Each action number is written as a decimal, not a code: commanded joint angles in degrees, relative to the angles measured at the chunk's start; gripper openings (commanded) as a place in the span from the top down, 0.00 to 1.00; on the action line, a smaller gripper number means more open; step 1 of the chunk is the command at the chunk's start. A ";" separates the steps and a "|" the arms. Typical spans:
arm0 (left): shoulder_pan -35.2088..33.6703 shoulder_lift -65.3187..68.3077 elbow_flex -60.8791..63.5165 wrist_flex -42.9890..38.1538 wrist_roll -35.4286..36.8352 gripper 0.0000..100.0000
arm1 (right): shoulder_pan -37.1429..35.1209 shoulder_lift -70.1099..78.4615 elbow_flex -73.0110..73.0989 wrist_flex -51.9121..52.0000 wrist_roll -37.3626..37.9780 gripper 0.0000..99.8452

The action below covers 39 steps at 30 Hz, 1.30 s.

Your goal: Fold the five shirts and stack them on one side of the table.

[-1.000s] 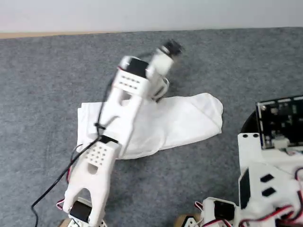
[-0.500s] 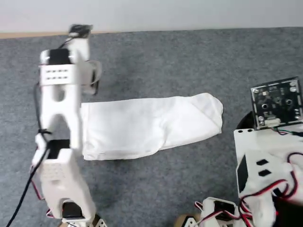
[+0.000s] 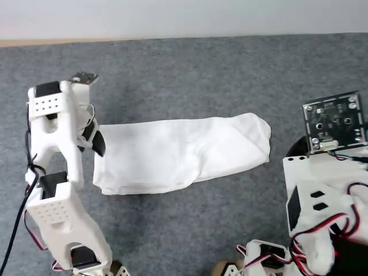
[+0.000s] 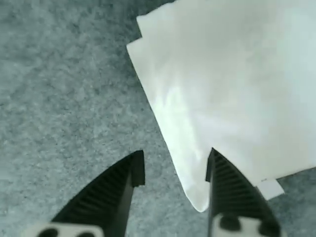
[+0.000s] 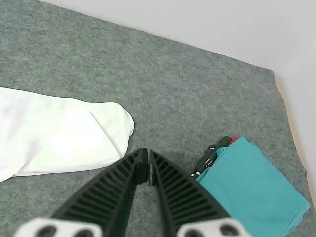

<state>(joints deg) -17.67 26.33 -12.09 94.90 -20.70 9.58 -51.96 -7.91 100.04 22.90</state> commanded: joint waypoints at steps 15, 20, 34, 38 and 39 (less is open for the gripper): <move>3.16 -3.16 13.76 -12.84 -0.70 0.79 | 0.66 -0.13 -0.18 1.27 0.44 0.99; 4.48 2.29 11.30 -12.40 -0.35 0.79 | 0.66 -0.22 -0.35 1.27 0.44 0.99; 5.71 15.56 -3.82 -2.02 0.62 0.92 | 0.66 -0.22 -0.44 1.36 0.53 0.99; 6.33 16.79 -5.05 -0.18 -1.14 1.00 | 0.66 -0.22 -0.44 1.36 0.53 0.99; 6.42 16.70 -4.97 0.09 -1.14 0.99 | 0.66 -0.22 -0.44 1.36 0.53 0.99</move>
<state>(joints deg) -10.99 41.80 -16.13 95.16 -21.05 9.58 -51.96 -7.91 100.04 22.99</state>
